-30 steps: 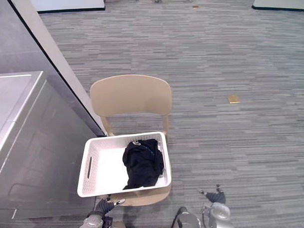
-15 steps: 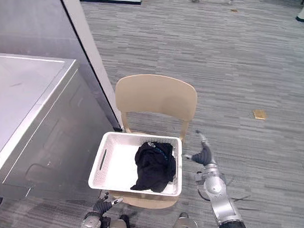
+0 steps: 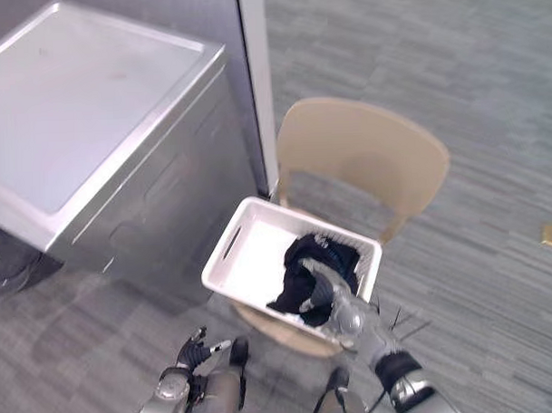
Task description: Pick up the laundry basket with both hands and put the clothes into the washing machine.
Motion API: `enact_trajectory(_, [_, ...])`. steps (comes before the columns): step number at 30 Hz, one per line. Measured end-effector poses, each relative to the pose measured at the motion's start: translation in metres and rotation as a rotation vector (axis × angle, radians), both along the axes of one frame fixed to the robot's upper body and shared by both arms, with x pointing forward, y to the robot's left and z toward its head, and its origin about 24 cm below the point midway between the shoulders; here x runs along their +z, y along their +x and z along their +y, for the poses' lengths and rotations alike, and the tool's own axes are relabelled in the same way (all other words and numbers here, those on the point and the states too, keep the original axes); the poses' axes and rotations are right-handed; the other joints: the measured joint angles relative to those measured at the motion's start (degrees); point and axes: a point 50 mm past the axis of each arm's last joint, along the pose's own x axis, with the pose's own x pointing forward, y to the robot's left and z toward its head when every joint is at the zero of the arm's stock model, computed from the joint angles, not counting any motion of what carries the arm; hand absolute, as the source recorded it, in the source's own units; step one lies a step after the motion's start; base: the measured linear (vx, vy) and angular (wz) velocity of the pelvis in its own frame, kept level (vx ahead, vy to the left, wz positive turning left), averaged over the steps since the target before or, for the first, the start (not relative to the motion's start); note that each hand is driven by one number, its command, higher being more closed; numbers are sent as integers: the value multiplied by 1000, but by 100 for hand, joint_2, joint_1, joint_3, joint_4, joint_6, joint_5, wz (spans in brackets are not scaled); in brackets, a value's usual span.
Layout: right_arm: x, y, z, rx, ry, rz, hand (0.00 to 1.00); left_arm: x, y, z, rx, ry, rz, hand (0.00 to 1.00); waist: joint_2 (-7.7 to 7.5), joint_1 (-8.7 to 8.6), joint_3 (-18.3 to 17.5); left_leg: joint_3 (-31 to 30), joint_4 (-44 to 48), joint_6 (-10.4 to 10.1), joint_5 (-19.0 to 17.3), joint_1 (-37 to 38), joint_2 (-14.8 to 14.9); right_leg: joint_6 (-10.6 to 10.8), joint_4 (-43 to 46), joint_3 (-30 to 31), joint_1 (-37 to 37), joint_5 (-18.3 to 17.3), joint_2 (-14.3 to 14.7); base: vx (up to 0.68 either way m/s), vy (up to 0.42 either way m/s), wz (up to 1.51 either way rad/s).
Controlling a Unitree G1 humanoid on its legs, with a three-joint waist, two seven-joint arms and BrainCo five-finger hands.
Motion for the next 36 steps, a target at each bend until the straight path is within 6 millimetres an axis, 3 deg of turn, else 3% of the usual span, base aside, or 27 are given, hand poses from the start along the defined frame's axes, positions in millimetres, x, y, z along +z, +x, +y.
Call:
enact_trajectory(2, [12,15,-14,-70,-47,-49,0,5,9,0,14,-6,-37,0,72,93,206,-27,-170,-1,140,-142,-34,29,241,4,-305,-64,-85,-250,32,15])
enact_trajectory(6, [40,40,-38,-163,-131,-113,0,12,19,0,46,-21,-81,0,191,101,478,-170,-801,-29,626,-438,-78,12,510,-2,-968,-88,-208,-239,7,11])
enact_trajectory(10, [71,61,-46,-211,-179,-193,0,17,29,-2,58,-30,-112,0,285,129,604,-189,-1115,-61,970,-724,-59,-45,519,64,-1413,85,-213,-97,-20,-6])
enact_trajectory(11, [74,63,-45,-211,-180,-202,100,17,29,-2,57,-31,-113,0,285,129,604,-191,-1133,-39,994,-757,-58,-41,517,69,-1458,107,-213,-30,-39,-8])
enact_trajectory(18, [106,77,-48,-231,-162,-297,100,24,41,-20,18,-67,-142,0,310,211,664,-238,-1157,-19,1040,-868,-83,-30,516,80,-1582,146,-223,12,-56,-2])
enact_trajectory(25, [121,79,-37,-231,26,-343,100,29,47,-25,19,-86,-161,0,306,198,904,-285,-1126,-18,1039,-729,-98,-35,515,86,-1434,123,-227,-6,-63,1])
enact_trajectory(31, [130,53,-11,-188,357,-471,100,27,44,-22,29,-85,-151,0,256,81,870,-328,-1295,-3,1019,-206,-127,64,533,54,-969,-87,-281,-43,-44,9])
enact_trajectory(36, [108,14,19,-168,674,-445,100,10,18,-12,45,-47,-54,0,-52,-42,337,-241,-1296,50,899,129,-154,121,376,70,-586,-78,-274,51,-27,-3])
